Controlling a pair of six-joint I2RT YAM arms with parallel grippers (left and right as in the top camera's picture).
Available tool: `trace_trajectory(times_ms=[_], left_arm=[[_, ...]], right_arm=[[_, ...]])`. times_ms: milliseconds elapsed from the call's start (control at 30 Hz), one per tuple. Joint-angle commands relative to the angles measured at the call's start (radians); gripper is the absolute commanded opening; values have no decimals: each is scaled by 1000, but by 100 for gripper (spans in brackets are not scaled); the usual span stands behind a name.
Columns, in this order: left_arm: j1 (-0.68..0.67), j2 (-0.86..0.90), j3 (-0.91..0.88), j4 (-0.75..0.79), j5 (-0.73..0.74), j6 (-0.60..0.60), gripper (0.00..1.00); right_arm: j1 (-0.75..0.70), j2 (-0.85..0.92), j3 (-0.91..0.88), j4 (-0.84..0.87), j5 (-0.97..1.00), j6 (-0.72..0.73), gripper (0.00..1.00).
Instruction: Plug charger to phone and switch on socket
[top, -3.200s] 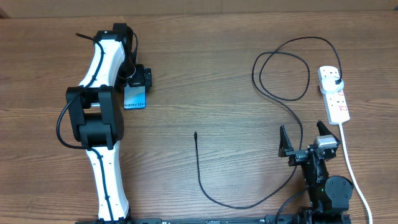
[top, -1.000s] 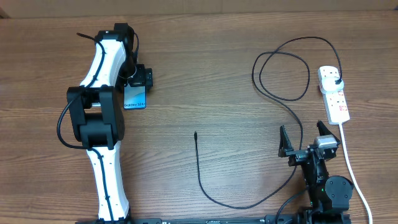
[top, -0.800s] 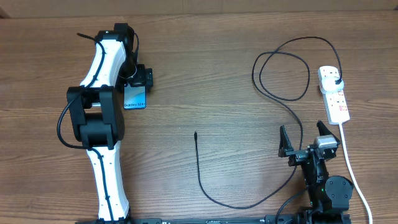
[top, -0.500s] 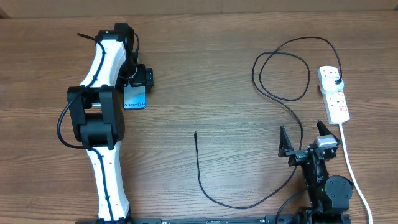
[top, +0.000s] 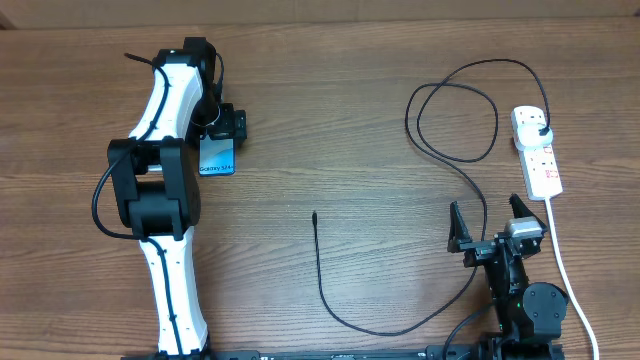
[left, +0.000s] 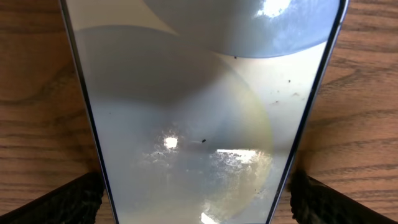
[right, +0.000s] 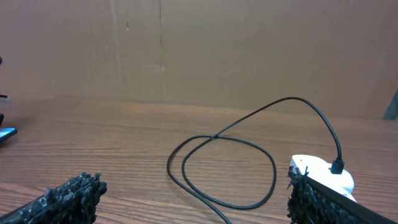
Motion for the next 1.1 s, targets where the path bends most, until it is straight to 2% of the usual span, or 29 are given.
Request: trace_trajectory(times_ms=[0,400,467,600,833,967,1000,1067], left_arm=[[-11,52,-21,-2,23,16,98],[-11,52,-21,-2,23,16,92],[-11,52,-20,-1,23,16,86],[-11,52,-20,-2,23,16,82],[-11,52,-20,-2,23,16,80],[-11,52,-21,-2,23,16,70],[-11,52,-20,-2,23,16,63],[-11,52,-20,-2,23,16,56]], right_arm=[[7,-6,-11,5,2,7,100],[7,-6,-11,5,2,7,100],[7,-6,-11,5,2,7,100],[7,-6,-11,5,2,7,100],[7,-6,-11,5,2,7,100],[7,-6,-11,5,2,7,100],[7,-6,-11,5,2,7,100],[7,-6,-11,5,2,6,100]])
